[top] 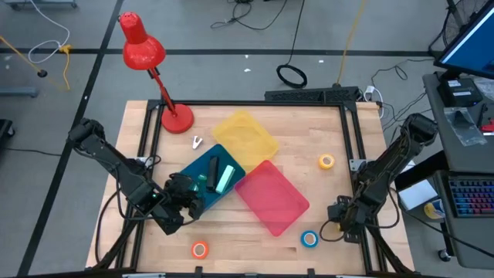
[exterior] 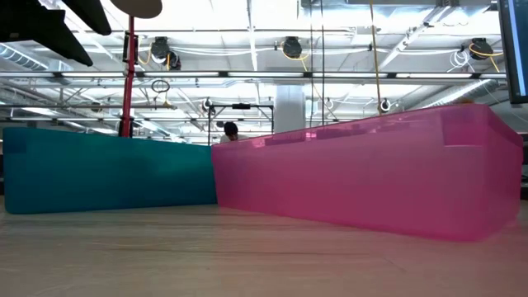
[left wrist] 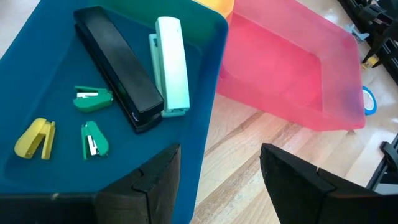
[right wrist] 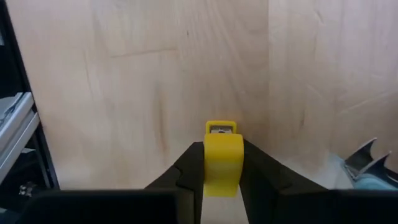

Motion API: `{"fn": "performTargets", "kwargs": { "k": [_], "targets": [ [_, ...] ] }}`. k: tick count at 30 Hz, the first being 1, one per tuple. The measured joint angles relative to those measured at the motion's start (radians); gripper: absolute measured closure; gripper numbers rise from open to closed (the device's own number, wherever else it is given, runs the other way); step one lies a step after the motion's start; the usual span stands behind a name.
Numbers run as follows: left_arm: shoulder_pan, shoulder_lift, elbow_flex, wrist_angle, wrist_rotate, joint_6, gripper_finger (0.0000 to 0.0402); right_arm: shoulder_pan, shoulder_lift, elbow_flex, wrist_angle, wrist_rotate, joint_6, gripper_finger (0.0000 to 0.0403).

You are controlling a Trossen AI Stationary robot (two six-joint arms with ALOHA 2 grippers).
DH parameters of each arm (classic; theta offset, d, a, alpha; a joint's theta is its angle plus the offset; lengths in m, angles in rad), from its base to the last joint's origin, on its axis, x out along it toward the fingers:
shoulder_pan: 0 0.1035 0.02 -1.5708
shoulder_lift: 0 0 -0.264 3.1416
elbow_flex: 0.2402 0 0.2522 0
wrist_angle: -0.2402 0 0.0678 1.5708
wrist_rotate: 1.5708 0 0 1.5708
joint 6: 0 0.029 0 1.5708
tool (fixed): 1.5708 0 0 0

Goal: Pick and place Stapler, Stapler remover, tape
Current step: Put the yellow stapler into the blue bin

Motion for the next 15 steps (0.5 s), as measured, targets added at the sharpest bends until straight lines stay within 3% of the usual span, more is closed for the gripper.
{"fn": "performTargets", "kwargs": {
  "k": [8, 15],
  "targets": [
    [0.000, 0.000, 0.000, 0.001, 0.000, 0.001, 0.0183, -0.040, -0.164, -0.003, 0.094, -0.008, 0.010, 0.0339],
    [0.000, 0.000, 0.000, 0.002, 0.000, 0.007, 0.0183, -0.153, -0.316, -0.002, 0.300, 0.020, -0.042, 0.0338]
  ]
}}
